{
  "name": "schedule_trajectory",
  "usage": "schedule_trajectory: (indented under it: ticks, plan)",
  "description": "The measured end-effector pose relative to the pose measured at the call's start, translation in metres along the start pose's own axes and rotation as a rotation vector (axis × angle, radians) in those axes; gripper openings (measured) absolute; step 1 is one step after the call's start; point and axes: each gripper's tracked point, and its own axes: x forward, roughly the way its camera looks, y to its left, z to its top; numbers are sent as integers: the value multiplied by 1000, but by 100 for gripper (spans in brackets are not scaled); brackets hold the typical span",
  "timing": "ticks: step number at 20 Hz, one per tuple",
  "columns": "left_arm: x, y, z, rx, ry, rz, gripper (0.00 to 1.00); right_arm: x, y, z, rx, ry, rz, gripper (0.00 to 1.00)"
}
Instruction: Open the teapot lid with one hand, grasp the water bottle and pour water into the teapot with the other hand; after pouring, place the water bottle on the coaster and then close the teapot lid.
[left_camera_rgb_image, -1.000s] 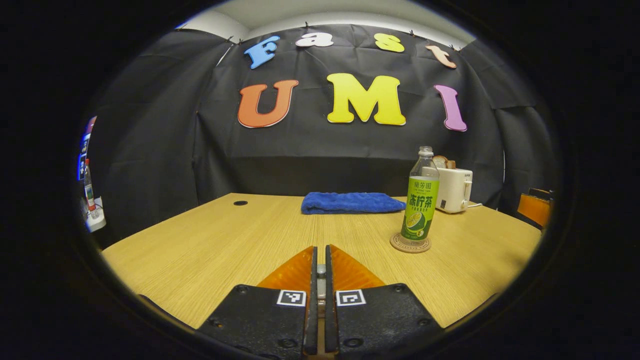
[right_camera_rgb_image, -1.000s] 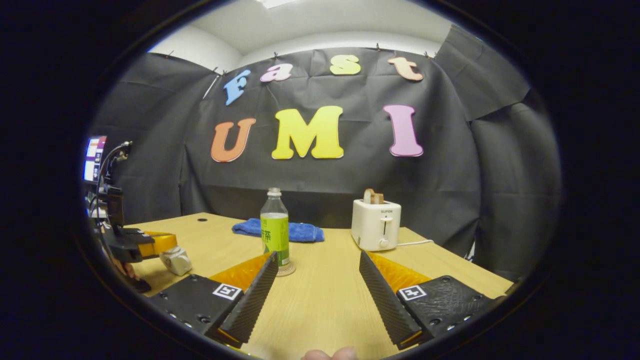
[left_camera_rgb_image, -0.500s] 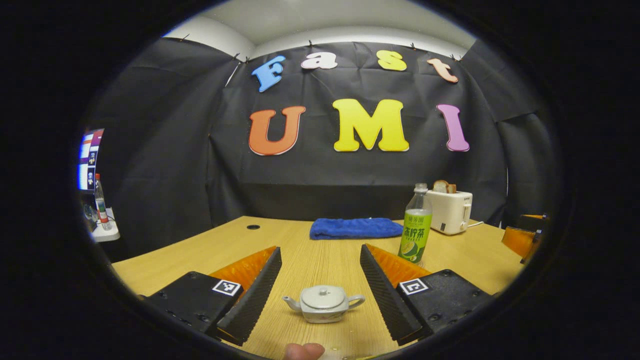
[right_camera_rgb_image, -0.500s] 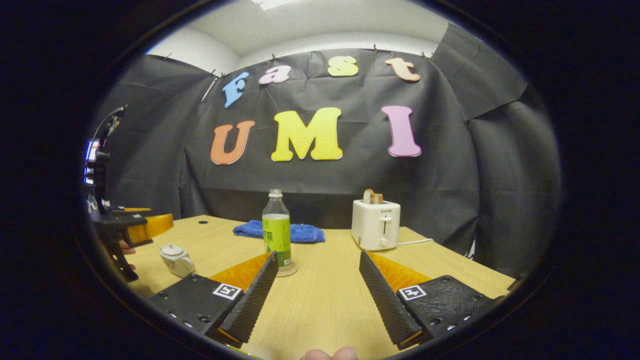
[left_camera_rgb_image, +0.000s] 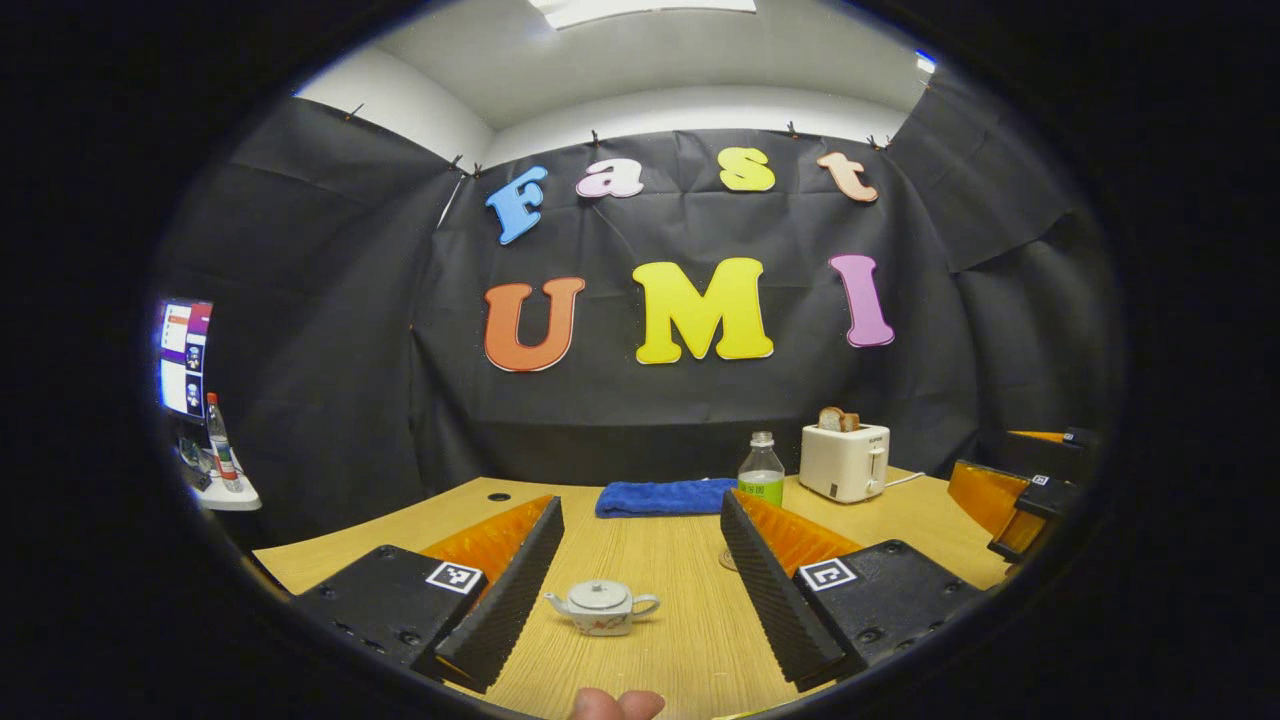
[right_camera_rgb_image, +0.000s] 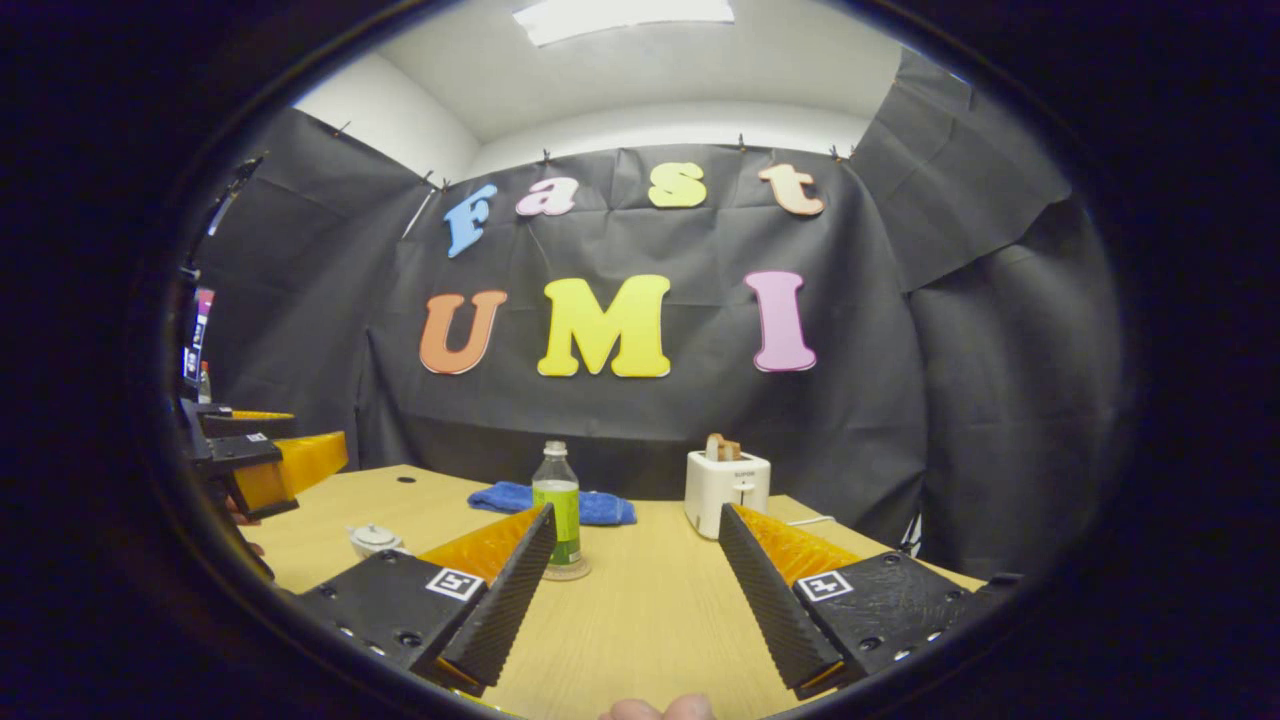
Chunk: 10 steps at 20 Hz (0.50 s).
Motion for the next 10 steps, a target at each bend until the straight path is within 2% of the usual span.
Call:
schedule_trajectory:
  ticks: [6,10]
  plan:
    - [-11,-2,5,21,2,-4,99,-12,8,5,-15,11,-25,97]
    - [-14,-3,9,16,0,-2,99,-12,23,7,-30,18,-14,98]
